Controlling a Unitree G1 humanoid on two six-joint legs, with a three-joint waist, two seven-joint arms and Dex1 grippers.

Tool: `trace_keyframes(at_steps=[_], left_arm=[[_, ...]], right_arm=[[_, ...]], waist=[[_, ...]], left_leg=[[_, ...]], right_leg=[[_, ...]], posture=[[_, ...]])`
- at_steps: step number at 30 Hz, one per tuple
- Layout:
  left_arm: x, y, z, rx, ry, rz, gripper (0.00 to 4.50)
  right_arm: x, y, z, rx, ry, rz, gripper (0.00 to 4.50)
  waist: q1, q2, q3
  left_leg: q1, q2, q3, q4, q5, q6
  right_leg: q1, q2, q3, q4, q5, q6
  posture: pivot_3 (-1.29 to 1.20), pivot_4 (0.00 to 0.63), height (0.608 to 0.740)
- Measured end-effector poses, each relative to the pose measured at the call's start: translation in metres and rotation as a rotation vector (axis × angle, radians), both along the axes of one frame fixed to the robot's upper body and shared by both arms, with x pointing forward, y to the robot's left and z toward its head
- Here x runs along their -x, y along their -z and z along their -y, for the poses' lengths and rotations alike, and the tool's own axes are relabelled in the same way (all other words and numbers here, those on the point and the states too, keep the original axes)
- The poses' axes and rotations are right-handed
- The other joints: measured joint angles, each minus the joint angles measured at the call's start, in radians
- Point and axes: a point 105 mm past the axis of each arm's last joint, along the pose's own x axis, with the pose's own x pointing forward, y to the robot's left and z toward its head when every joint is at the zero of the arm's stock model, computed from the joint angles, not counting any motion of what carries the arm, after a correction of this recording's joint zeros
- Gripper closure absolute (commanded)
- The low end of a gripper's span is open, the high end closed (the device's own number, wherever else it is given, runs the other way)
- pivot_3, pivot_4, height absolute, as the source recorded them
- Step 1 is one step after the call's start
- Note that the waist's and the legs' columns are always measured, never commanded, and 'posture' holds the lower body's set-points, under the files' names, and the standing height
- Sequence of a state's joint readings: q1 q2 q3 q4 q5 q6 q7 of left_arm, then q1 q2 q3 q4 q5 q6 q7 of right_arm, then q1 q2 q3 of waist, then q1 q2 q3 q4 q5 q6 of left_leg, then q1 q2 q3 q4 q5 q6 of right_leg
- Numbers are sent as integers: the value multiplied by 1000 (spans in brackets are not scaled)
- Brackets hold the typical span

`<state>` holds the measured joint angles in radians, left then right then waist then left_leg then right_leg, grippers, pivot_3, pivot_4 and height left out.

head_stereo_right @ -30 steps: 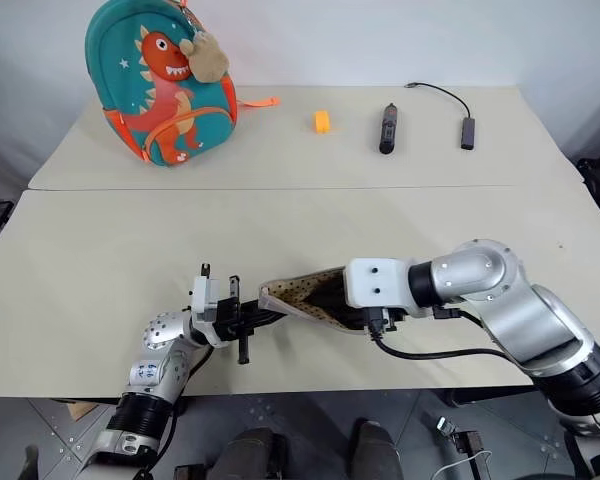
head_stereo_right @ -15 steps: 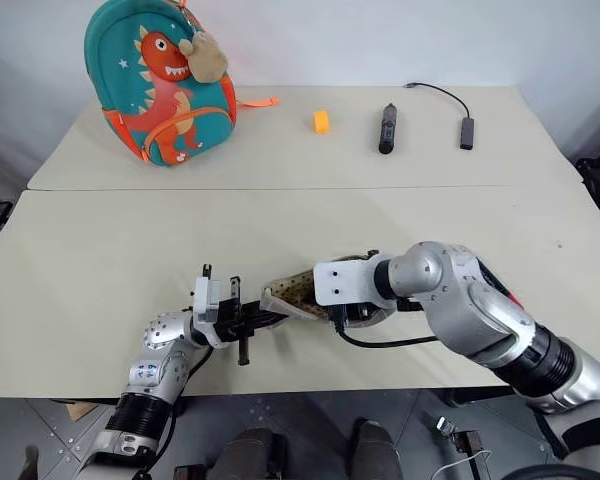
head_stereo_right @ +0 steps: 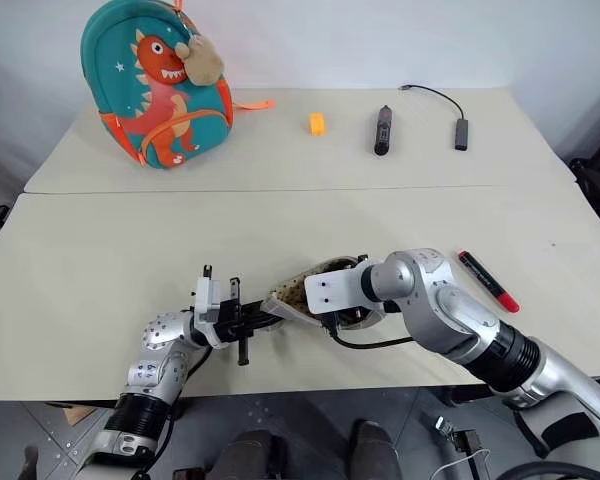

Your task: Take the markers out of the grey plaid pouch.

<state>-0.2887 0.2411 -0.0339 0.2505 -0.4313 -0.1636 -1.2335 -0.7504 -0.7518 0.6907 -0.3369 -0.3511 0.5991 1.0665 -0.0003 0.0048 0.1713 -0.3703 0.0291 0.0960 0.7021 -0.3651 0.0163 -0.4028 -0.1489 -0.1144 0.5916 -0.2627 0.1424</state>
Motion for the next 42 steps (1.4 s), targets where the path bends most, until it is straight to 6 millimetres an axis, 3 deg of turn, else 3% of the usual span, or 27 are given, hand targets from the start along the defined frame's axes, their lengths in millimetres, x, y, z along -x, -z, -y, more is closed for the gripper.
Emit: trace_keyframes(at_steps=[2, 6, 15, 19, 22, 29, 31, 34, 36, 42], left_arm=[[-1, 0, -1, 2, -6, -2, 4500], [-1, 0, -1, 7, -9, -2, 4500], [0, -1, 0, 6, 2, 6, 4500], [5, -3, 6, 12, 50, 19, 4500], [12, -12, 16, 41, 103, 63, 4500], [14, -24, 20, 61, 128, 116, 4500], [14, -24, 21, 57, 131, 118, 4500], [11, -12, 25, 33, 111, 59, 4500], [9, -10, 24, 34, 95, 48, 4500], [9, -9, 27, 15, 85, 69, 4500]], right_arm=[[-2, 1, -2, -4, -3, 7, 2879], [-5, 3, -3, -7, -14, 22, 4054], [4, -7, 2, -119, -77, -30, 4060], [24, -20, 9, -277, -229, -115, 4060], [32, -27, 26, -420, -285, -183, 4060], [37, -33, 34, -560, -270, -272, 4060], [36, -34, 37, -527, -278, -246, 4060], [26, -38, 41, -302, -289, -106, 4060], [22, -39, 40, -241, -280, -71, 4060], [25, -33, 46, -108, -176, -105, 4060]], waist=[[-4, -1, -2], [-3, -1, -2], [1, -1, -2], [5, -1, -1], [0, -4, 0], [-2, -4, 0], [2, -4, 0], [1, -3, 1], [-1, -3, 1], [3, -3, 1]], left_leg=[[1, 0, 0, 0, 0, 0], [0, 0, 0, 0, 0, 0], [-1, 0, -1, 0, 0, 0], [-1, -1, -2, -1, 0, 0], [-1, 0, -2, -1, -1, 1], [0, 1, -2, -1, -1, 1], [-1, 0, -2, -1, -1, 1], [-1, 0, -2, -1, -1, 1], [-1, 0, -1, -1, -1, 0], [-2, 0, -2, -1, -1, 1]], right_leg=[[0, 0, 0, 0, 0, 0], [0, 0, 0, 0, 0, 0], [0, 0, -1, -1, 0, 0], [1, 0, -2, -3, 0, 0], [2, 0, -2, -3, 0, 0], [1, 0, -2, -3, 0, 0], [1, 0, -2, -3, 0, 0], [1, 0, -2, -3, 0, 0], [0, 0, -2, -3, 0, 0], [0, 0, -2, -3, 0, 0]], posture=[[0, 150, 740], [0, 150, 740], [0, 150, 740], [0, 150, 740], [0, 150, 740], [0, 150, 740], [0, 150, 740], [0, 150, 740], [0, 150, 740], [0, 150, 740]])
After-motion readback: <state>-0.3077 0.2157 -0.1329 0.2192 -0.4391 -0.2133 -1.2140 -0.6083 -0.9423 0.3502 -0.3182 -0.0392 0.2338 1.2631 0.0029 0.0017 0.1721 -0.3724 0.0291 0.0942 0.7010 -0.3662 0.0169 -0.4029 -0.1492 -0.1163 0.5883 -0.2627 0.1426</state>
